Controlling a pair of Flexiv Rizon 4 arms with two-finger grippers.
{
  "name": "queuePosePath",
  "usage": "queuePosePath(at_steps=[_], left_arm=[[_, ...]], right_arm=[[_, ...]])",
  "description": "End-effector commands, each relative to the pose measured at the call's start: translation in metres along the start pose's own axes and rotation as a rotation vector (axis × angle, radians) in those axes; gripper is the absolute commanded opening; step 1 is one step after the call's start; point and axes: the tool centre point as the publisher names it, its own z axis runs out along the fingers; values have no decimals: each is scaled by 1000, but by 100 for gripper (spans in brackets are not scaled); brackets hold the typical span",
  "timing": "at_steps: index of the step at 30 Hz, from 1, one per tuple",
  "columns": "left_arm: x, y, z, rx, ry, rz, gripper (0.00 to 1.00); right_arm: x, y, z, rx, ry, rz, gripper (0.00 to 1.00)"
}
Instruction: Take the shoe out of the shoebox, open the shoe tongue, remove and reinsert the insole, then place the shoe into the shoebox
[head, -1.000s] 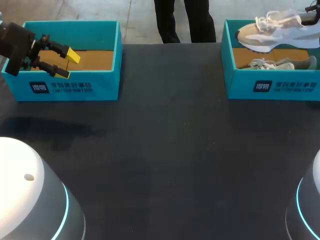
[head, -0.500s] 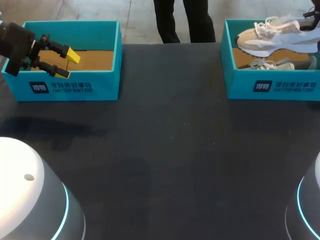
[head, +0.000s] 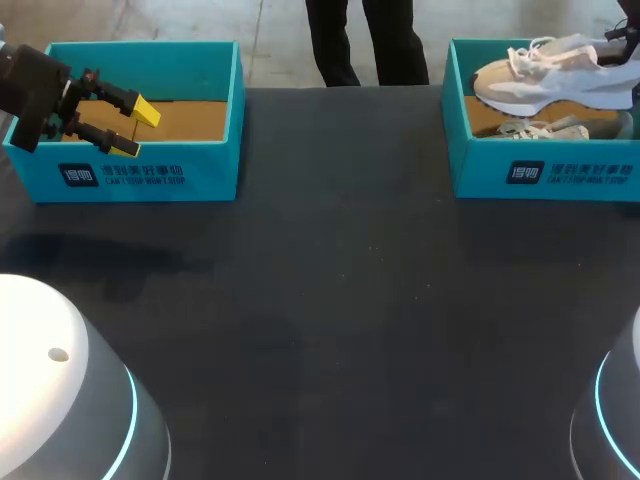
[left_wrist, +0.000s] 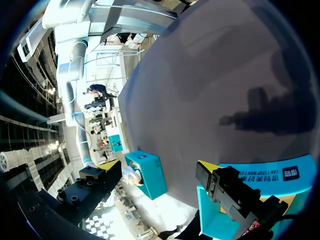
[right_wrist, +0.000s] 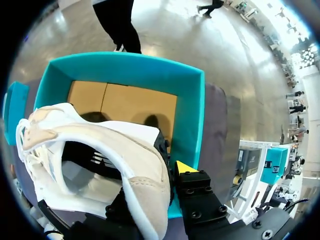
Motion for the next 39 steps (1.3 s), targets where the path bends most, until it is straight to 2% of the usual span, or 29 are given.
queuePosePath(at_steps=[1,25,33,39], left_arm=[[0,-1,0,-1,2,1,100],[0,-1,0,-1,2,1,100],[0,-1,0,-1,2,1,100],[0,-1,0,-1,2,1,100]], right_arm=[[-2,3,-2,2,4,0,0],[-10,5,-17,-5,-8,1,0],[-19,13,-31,-18,-23,1,0],[-20,19,-31,-12,-24,-4,0]])
